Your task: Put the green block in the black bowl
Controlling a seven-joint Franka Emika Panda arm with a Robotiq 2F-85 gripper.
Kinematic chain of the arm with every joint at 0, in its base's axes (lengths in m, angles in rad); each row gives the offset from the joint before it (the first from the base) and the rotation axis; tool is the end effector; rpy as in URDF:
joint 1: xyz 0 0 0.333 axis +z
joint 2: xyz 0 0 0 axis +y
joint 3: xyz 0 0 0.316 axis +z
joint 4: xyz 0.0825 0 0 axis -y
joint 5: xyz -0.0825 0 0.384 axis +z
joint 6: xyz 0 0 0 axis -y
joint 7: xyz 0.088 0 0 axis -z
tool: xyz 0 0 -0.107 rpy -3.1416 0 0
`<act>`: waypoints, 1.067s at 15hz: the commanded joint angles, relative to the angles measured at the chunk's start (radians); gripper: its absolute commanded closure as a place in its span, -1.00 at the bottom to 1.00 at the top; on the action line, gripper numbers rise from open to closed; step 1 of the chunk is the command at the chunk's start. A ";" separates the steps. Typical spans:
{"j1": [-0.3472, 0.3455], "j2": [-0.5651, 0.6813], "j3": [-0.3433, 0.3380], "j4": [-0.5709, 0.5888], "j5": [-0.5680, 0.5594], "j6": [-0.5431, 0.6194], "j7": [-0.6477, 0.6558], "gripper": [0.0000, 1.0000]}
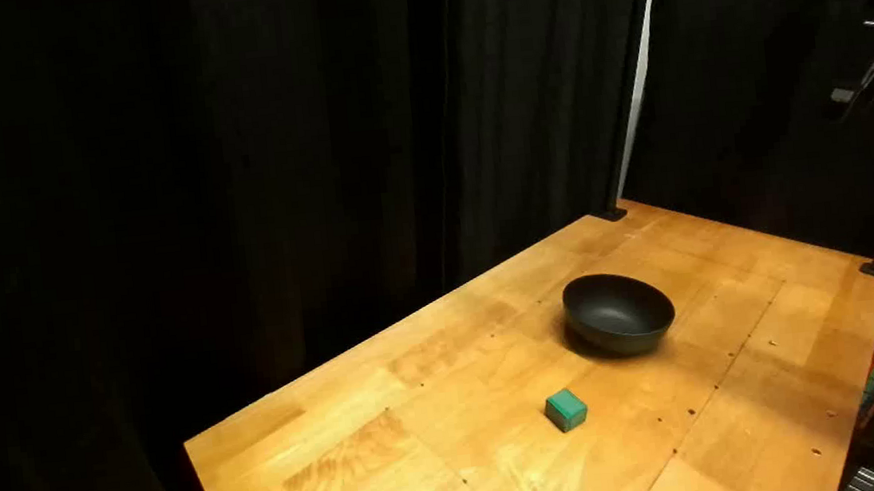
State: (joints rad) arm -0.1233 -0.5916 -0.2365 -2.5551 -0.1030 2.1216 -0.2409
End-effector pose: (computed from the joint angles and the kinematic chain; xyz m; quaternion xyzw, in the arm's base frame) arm 0.3574 -0.1430 0.4722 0.9969 -0.0209 0.0763 0.0016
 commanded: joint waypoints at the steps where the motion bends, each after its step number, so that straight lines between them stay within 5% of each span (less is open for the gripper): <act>1: -0.009 0.001 0.008 0.006 0.006 -0.002 -0.005 -1.00; 7: 0.020 0.043 0.040 0.004 0.007 0.033 0.008 -1.00; 16: 0.197 0.401 0.224 0.074 0.101 0.109 0.050 -1.00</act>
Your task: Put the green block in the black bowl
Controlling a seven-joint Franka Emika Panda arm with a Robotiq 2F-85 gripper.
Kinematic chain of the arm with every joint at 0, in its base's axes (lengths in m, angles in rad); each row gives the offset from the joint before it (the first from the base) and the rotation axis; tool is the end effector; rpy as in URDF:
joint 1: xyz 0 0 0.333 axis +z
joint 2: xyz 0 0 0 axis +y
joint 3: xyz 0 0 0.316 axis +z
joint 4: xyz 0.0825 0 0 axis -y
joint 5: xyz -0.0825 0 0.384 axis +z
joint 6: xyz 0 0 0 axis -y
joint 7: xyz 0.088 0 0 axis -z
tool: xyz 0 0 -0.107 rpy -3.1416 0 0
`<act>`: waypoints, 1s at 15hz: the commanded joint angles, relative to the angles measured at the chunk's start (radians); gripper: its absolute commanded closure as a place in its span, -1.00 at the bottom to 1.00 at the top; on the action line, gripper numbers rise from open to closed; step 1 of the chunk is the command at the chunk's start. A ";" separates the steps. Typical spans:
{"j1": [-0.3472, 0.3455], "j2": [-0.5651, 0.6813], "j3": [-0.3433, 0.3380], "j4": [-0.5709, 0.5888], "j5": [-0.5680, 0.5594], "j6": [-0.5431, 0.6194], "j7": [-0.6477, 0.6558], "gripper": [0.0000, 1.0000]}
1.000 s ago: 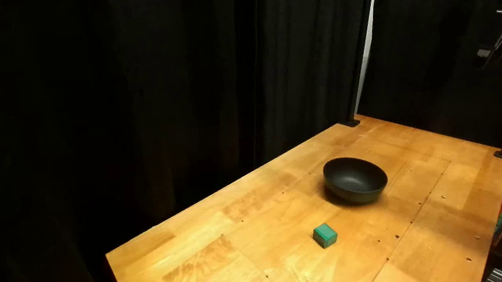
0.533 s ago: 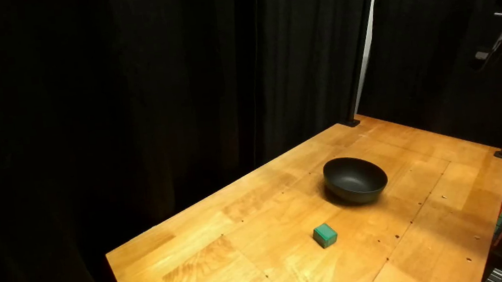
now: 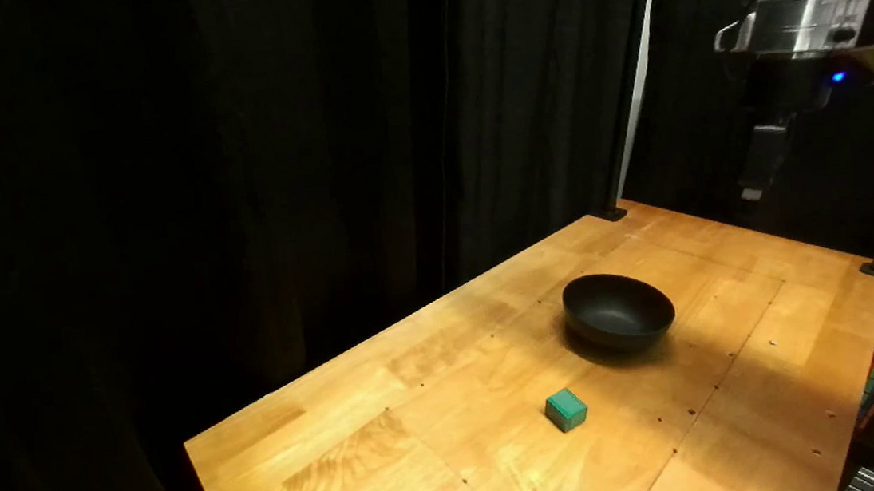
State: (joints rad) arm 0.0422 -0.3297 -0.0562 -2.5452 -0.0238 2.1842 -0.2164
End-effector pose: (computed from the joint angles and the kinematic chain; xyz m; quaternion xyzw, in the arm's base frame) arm 0.4168 -0.0064 0.3839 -0.9938 -0.1096 0.0158 0.0013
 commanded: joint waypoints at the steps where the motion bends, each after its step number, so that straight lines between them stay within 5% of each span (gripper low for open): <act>1: 0.042 0.189 0.061 0.075 0.031 0.078 0.038 -1.00; 6: 0.069 0.420 0.135 0.153 0.042 0.203 0.122 -1.00; 15: 0.080 0.710 0.232 0.299 0.146 0.253 0.109 -1.00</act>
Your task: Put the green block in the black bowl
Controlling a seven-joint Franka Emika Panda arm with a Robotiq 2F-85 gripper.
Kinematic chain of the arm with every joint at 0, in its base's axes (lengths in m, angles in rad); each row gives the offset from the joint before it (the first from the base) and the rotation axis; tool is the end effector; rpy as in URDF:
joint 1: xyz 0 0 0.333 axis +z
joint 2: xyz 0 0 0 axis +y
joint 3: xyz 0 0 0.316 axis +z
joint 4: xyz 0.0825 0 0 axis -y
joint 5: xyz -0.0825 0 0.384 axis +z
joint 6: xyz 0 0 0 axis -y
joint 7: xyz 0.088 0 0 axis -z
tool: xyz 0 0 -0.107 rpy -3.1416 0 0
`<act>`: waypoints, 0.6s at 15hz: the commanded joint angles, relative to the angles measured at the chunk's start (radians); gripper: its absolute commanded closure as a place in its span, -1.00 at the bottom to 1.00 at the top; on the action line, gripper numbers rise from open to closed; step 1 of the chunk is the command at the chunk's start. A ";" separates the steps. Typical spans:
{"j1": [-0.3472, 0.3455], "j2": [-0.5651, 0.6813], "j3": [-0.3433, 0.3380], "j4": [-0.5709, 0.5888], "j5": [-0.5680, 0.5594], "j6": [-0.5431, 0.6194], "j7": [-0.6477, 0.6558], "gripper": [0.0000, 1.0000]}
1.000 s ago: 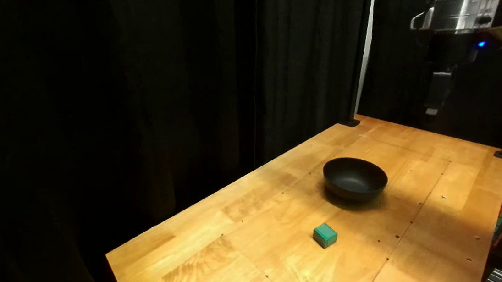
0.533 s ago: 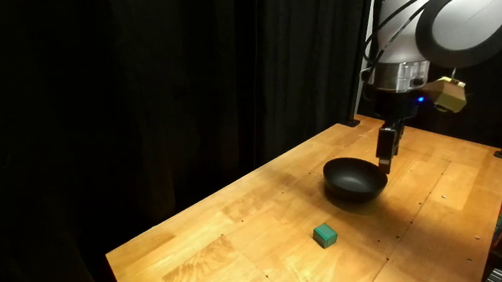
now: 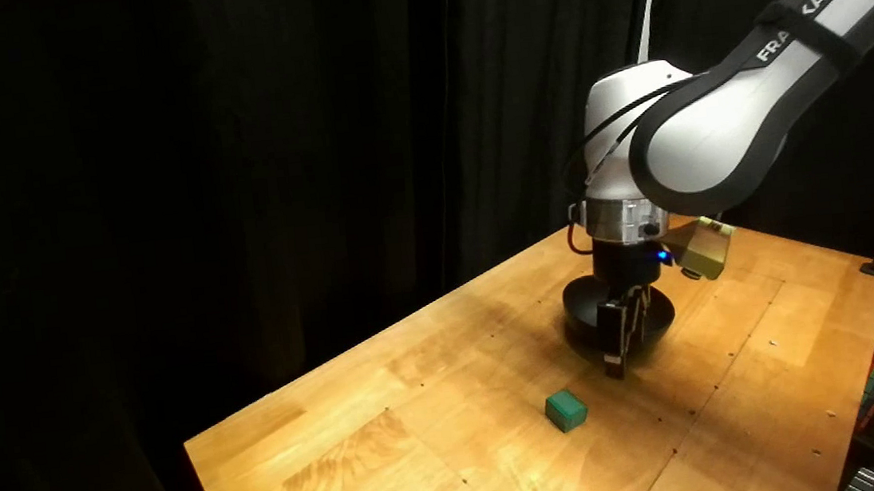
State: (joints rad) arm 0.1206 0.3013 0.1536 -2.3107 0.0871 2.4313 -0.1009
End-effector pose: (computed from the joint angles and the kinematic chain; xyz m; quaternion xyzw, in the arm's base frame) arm 0.4859 0.1396 0.2013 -0.9836 -0.1492 0.0929 0.0404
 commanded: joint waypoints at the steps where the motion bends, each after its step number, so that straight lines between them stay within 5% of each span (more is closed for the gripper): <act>1: 0.003 0.107 0.029 0.077 0.039 0.012 -0.003 -1.00; 9: 0.033 0.251 0.040 0.138 0.018 0.194 0.048 -1.00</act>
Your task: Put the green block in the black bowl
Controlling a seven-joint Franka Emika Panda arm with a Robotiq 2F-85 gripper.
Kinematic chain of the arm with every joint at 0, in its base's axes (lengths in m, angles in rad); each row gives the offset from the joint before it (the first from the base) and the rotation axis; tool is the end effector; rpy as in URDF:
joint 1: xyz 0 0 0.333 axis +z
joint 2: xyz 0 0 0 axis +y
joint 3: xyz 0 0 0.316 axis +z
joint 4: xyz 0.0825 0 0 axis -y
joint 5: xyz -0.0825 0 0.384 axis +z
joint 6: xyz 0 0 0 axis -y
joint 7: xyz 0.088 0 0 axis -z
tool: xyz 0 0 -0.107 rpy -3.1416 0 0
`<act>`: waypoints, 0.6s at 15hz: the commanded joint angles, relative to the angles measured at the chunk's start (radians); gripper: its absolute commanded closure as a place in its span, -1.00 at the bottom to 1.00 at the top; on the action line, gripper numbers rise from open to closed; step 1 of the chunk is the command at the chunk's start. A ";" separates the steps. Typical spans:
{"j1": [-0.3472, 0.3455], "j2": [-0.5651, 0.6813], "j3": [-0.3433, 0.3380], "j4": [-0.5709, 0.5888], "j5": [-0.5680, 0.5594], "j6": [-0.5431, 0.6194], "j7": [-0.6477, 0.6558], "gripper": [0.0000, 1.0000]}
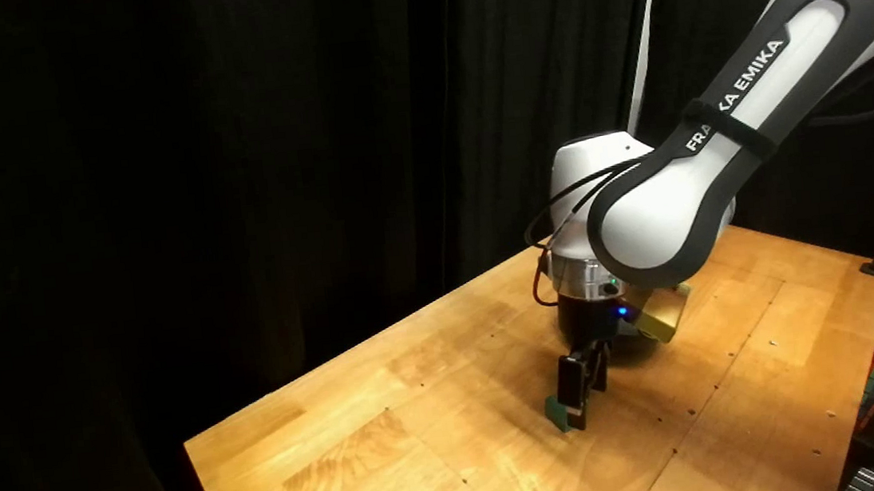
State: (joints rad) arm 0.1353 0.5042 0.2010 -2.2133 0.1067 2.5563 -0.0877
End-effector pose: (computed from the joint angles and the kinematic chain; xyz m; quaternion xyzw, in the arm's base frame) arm 0.4986 0.1788 0.1393 -0.9820 -0.1551 0.0861 0.0648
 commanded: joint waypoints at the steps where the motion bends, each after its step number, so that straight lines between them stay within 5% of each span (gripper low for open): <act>1: 0.024 0.061 -0.010 0.045 -0.005 0.095 0.045 -1.00; 3: 0.037 0.083 -0.019 0.056 -0.017 0.127 0.067 -1.00; 4: 0.048 0.084 -0.028 0.055 -0.027 0.134 0.085 -0.50; 5: 0.056 0.080 -0.035 0.051 -0.034 0.137 0.100 -0.48; 9: 0.071 0.049 -0.064 0.030 -0.050 0.112 0.150 0.15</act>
State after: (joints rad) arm 0.1788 0.5636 0.1632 -2.1795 0.0807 2.6646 0.0106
